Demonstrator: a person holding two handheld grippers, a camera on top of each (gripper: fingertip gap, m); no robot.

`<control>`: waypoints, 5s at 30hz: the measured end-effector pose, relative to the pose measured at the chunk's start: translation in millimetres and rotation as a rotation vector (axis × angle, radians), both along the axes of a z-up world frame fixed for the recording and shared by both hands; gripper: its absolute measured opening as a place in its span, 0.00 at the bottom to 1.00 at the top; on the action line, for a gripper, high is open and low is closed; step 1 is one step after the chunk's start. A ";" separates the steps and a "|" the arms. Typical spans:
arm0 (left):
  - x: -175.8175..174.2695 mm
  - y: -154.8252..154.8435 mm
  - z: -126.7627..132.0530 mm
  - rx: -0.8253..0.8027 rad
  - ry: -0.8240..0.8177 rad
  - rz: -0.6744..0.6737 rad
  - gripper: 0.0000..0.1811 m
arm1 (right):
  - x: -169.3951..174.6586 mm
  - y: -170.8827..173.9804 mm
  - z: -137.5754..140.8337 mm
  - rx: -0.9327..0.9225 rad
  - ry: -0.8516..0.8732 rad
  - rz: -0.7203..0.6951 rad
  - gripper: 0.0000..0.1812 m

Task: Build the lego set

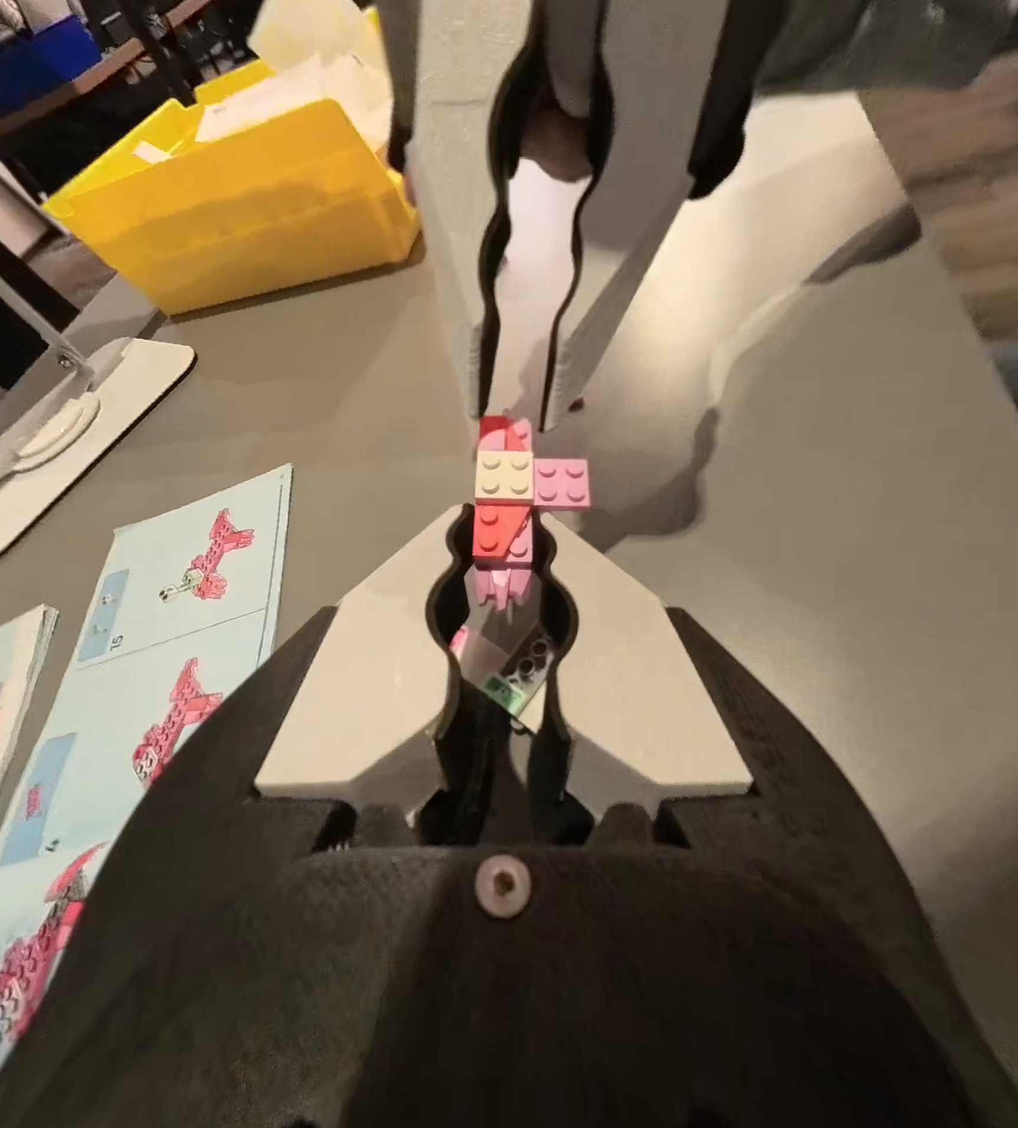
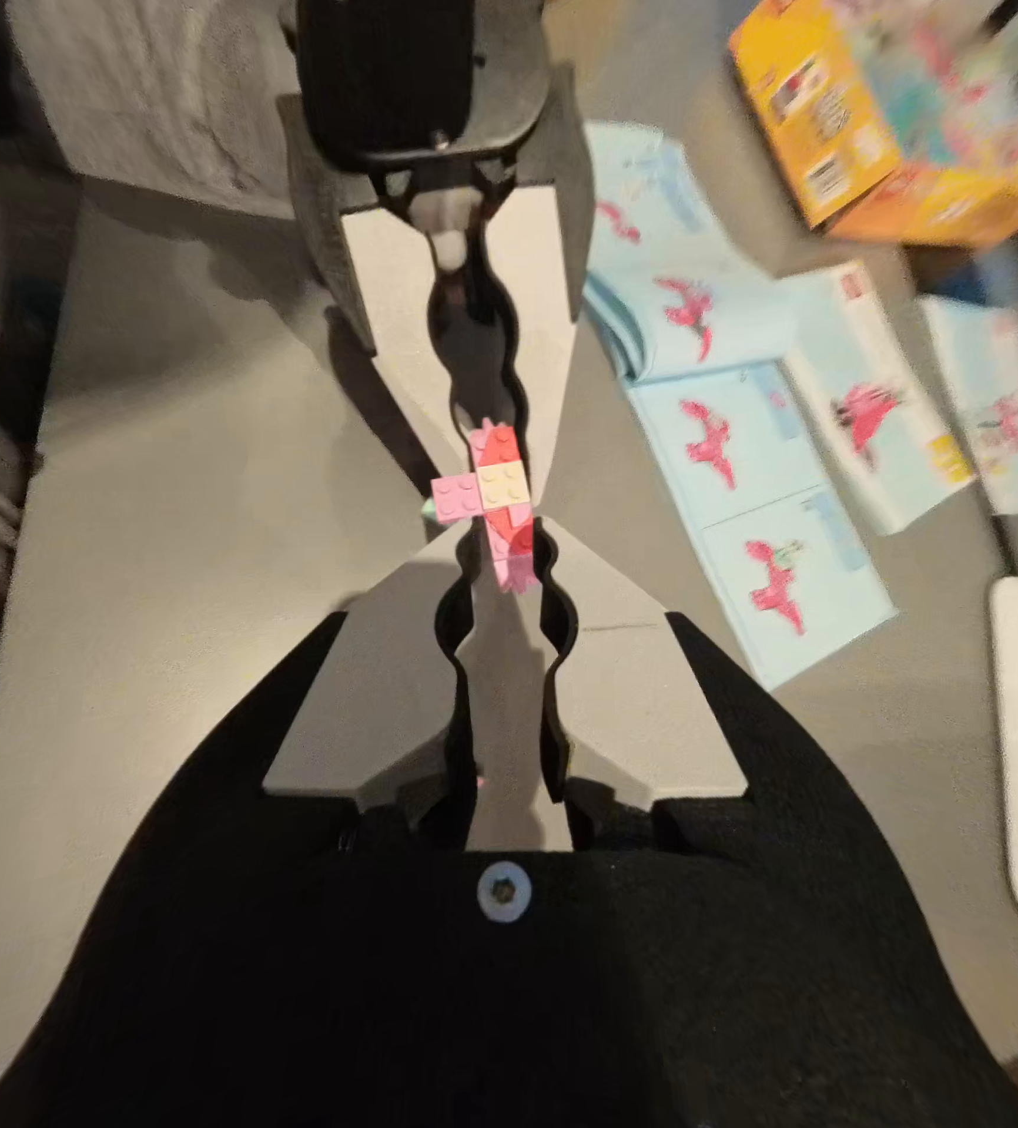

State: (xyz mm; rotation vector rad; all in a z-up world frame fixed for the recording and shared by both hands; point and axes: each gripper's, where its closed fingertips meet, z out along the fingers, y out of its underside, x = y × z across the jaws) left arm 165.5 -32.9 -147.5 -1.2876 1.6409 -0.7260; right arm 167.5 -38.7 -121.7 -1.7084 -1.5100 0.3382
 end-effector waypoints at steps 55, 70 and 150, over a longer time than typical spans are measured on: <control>-2.1 12.4 -13.3 -0.021 0.070 0.086 0.09 | 53.3 -10.8 -74.6 -0.382 -0.176 -0.265 0.03; -0.4 7.5 -15.7 -0.033 0.075 0.060 0.09 | 56.1 -13.5 -72.8 -0.418 -0.097 -0.314 0.16; -1.1 6.0 -4.9 -0.125 0.022 0.054 0.09 | 53.9 -12.6 -68.3 0.252 -0.645 0.141 0.02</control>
